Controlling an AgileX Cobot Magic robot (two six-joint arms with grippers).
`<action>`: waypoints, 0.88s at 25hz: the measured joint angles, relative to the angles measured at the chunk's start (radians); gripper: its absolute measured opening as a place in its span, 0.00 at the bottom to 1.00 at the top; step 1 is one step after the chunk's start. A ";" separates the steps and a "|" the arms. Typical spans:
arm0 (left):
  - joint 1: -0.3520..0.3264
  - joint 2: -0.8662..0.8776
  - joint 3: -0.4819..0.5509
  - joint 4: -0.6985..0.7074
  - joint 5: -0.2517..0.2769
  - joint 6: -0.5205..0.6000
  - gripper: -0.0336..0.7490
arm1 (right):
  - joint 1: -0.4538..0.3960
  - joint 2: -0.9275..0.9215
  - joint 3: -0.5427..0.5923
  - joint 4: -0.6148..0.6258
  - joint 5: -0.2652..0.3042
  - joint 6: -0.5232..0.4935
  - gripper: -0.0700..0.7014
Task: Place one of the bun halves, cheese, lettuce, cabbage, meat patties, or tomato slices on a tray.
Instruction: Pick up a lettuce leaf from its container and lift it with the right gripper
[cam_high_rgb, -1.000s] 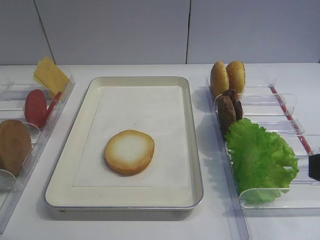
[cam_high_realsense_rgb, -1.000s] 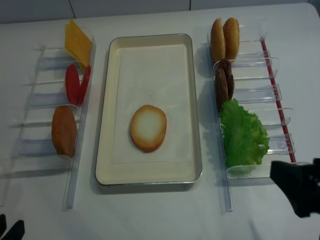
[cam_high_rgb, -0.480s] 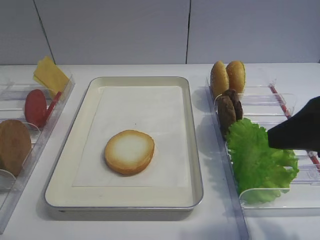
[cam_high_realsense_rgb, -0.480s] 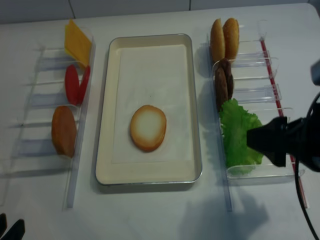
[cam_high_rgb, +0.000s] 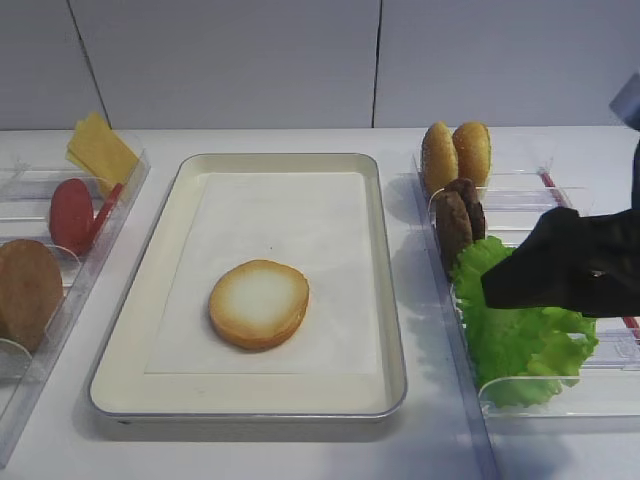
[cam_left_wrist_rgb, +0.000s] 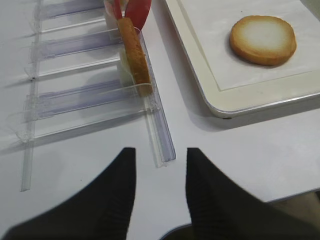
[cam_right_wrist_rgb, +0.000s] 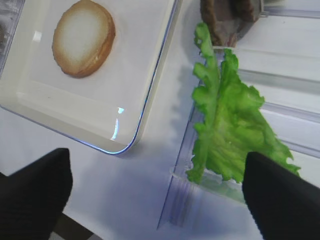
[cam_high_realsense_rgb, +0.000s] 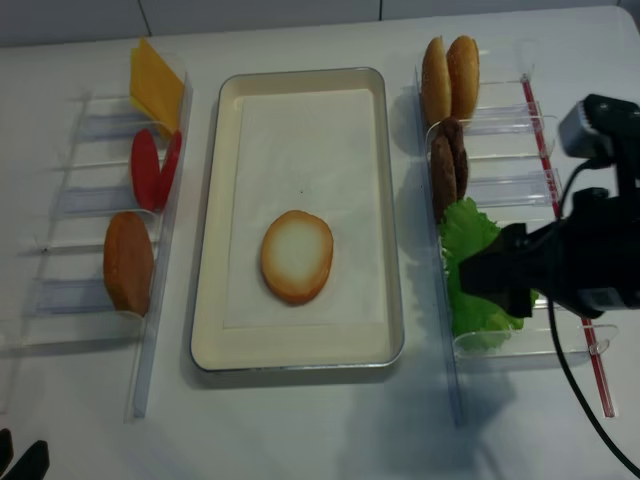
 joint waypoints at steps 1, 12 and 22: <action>0.000 0.000 0.000 0.000 0.000 0.000 0.34 | 0.024 0.006 0.000 -0.020 -0.025 0.021 0.97; 0.000 0.000 0.000 0.000 0.000 0.000 0.34 | 0.115 0.153 -0.024 -0.053 -0.130 0.056 0.96; 0.000 0.000 0.000 0.000 0.000 0.000 0.34 | 0.115 0.195 -0.041 -0.053 -0.143 0.056 0.69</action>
